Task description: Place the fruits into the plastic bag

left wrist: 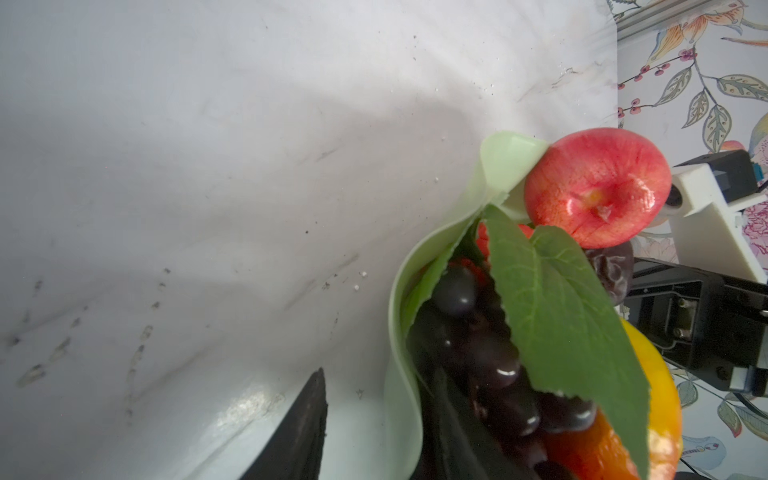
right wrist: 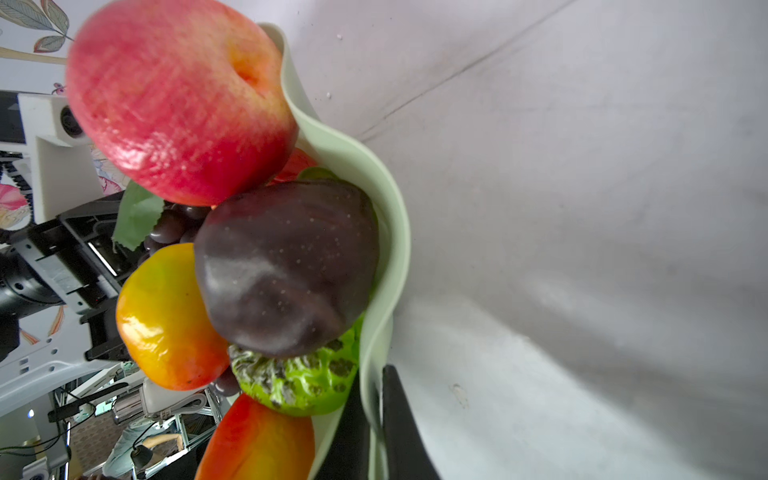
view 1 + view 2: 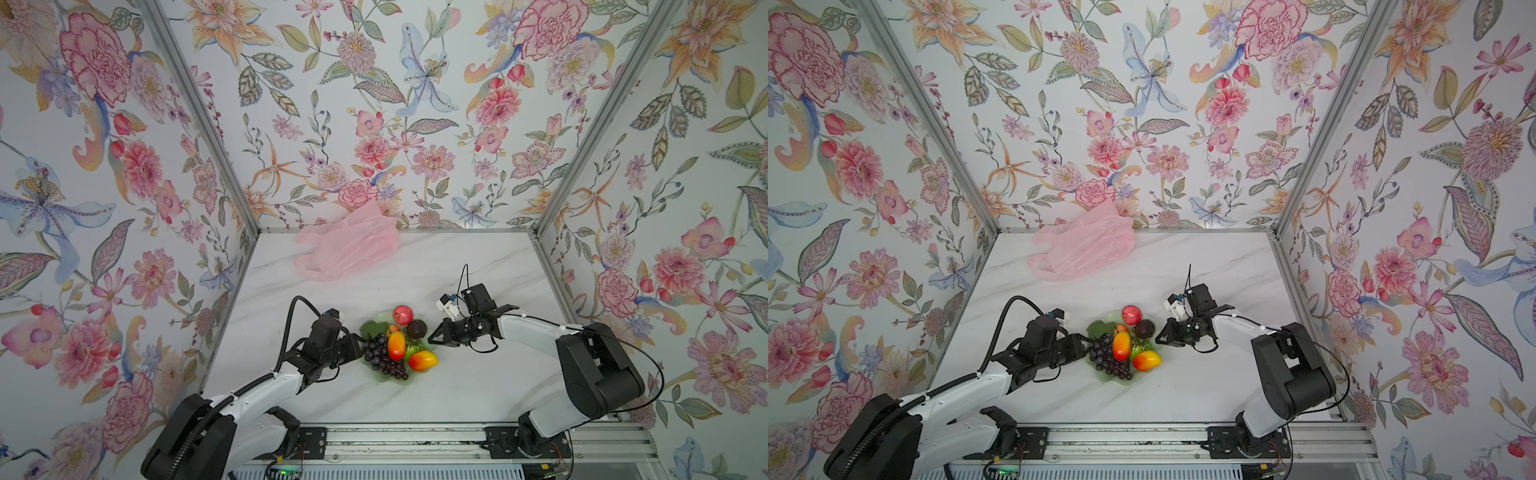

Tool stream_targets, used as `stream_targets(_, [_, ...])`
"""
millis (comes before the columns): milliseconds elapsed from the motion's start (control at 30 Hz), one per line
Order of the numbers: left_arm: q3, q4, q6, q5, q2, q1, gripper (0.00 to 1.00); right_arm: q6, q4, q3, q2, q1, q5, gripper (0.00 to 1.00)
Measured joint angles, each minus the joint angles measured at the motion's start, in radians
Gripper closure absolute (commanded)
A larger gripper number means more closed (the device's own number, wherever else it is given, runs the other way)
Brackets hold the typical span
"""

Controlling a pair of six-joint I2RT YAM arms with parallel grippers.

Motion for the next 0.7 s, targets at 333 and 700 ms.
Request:
stream_targets(333, [0.058, -0.023, 0.011, -0.021, -0.049, 0.058, 0.30, 0.006, 0.048, -0.009, 0.000, -0.067, 0.009, 0.92])
stream_targets(700, [0.094, -0.054, 0.048, -0.029, -0.051, 0.087, 0.16, 0.037, 0.105, -0.027, 0.000, -0.137, 0.011, 0.87])
